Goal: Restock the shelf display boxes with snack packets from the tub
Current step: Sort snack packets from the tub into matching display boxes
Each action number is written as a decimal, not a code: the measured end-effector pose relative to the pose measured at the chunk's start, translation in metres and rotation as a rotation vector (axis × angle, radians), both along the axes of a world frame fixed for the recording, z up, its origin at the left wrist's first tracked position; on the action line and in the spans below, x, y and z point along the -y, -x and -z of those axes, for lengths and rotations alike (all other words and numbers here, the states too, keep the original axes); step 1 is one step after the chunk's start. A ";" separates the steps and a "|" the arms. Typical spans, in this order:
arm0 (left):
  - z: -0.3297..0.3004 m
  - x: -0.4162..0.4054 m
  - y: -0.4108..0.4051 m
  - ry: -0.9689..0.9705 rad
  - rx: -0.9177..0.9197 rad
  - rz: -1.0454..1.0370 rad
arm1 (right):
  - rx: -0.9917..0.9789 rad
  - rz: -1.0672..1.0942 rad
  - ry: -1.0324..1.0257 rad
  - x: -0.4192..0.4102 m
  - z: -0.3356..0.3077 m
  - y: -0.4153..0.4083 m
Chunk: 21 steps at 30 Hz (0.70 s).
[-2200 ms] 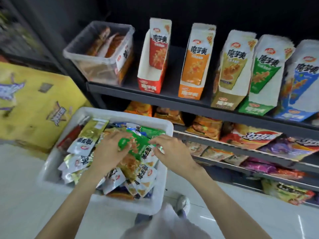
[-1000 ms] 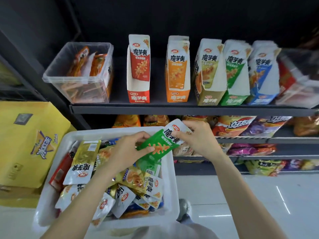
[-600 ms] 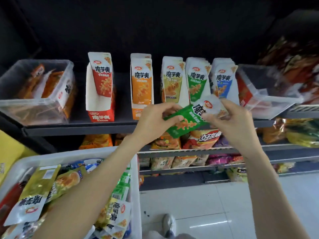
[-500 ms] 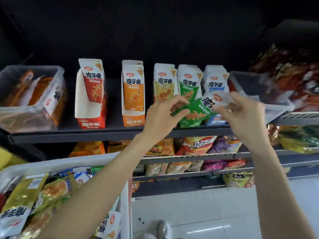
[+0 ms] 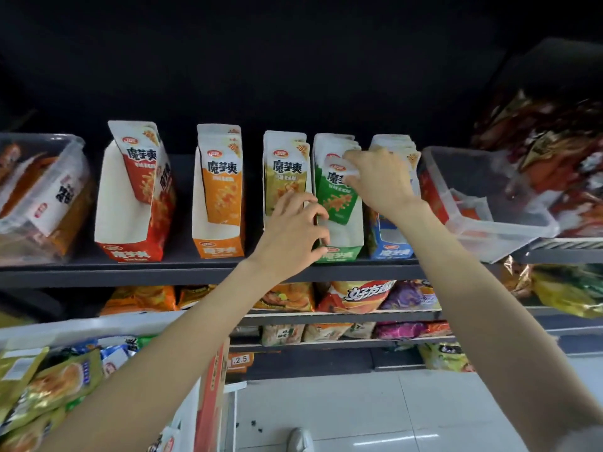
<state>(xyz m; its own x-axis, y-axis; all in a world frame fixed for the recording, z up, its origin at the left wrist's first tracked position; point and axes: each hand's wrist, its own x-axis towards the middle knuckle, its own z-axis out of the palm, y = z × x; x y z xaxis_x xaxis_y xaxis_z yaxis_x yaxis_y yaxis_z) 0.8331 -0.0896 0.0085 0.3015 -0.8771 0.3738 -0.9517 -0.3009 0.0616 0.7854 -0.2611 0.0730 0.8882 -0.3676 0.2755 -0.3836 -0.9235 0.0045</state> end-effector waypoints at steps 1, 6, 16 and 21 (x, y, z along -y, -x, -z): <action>0.000 0.000 -0.001 0.006 -0.002 -0.002 | 0.009 -0.016 -0.009 0.002 0.003 -0.006; 0.003 0.001 -0.003 0.013 -0.035 0.008 | 0.217 -0.075 0.024 0.009 0.015 -0.020; -0.001 -0.017 0.005 0.406 -0.174 0.025 | 0.680 -0.074 -0.190 -0.050 0.036 0.048; -0.001 -0.093 0.021 0.820 -0.235 -0.062 | 0.520 -0.193 -0.594 -0.138 0.038 0.086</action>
